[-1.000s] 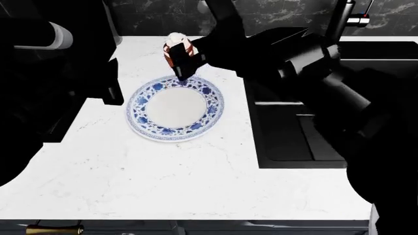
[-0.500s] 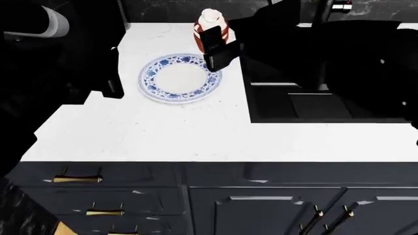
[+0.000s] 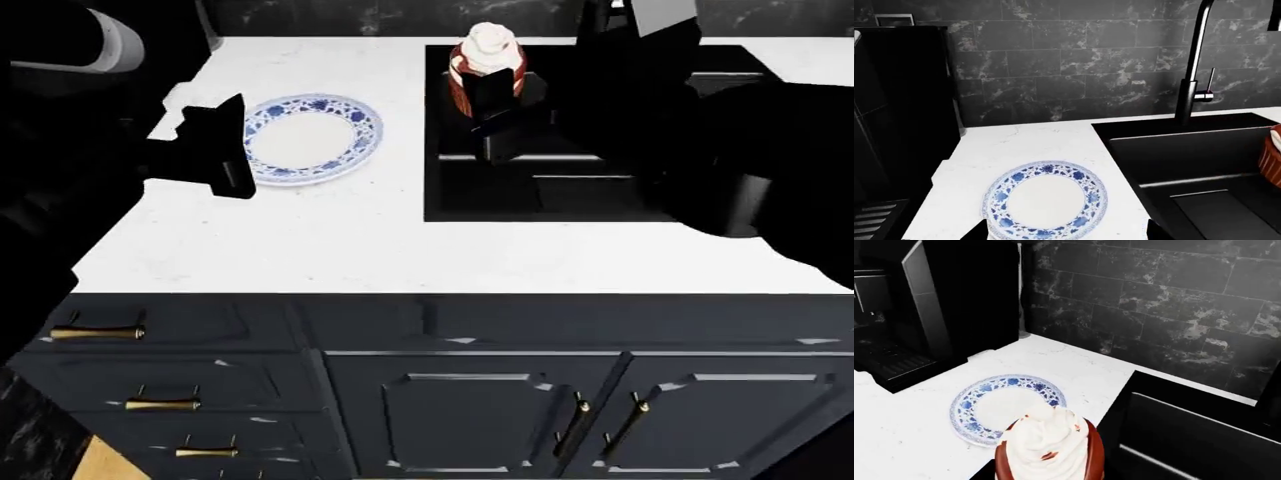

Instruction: Move the dessert items from the plate to the tray.

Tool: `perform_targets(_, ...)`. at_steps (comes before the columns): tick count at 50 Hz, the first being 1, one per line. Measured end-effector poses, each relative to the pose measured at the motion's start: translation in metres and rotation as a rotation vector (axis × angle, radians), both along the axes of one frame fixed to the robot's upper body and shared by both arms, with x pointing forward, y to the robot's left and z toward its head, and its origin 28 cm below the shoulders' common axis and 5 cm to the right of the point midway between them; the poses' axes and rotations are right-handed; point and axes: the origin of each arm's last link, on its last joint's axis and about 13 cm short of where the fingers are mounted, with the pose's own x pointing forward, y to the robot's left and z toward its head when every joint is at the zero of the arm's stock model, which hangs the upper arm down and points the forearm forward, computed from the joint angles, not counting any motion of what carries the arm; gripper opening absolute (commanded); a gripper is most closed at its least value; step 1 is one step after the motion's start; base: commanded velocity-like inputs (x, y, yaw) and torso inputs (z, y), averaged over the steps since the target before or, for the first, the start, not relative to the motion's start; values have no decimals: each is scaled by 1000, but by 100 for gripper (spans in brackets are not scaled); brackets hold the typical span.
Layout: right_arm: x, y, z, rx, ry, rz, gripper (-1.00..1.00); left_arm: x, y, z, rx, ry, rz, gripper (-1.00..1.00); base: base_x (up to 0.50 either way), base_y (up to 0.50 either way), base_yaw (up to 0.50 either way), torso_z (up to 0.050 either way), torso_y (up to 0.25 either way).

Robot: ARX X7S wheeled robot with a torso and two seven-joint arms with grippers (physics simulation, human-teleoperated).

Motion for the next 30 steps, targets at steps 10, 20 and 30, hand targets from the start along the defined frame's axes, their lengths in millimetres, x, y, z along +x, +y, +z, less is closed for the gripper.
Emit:
perform_targets(10,-4,-3,-1,6,-6,-14,-100,1,0,-1,0,1,-1,100,1,-500,0,0,0)
perform_targets(20,-8,-5,0,6,-11,-18,-100,0,-1,0,1,-1,-1,100,1,-500,0,0,0)
perform_targets(30,-12,-6,1,6,-13,-22,-100,0,-1,1,1,-3,-2,100,1,-500,0,0,0)
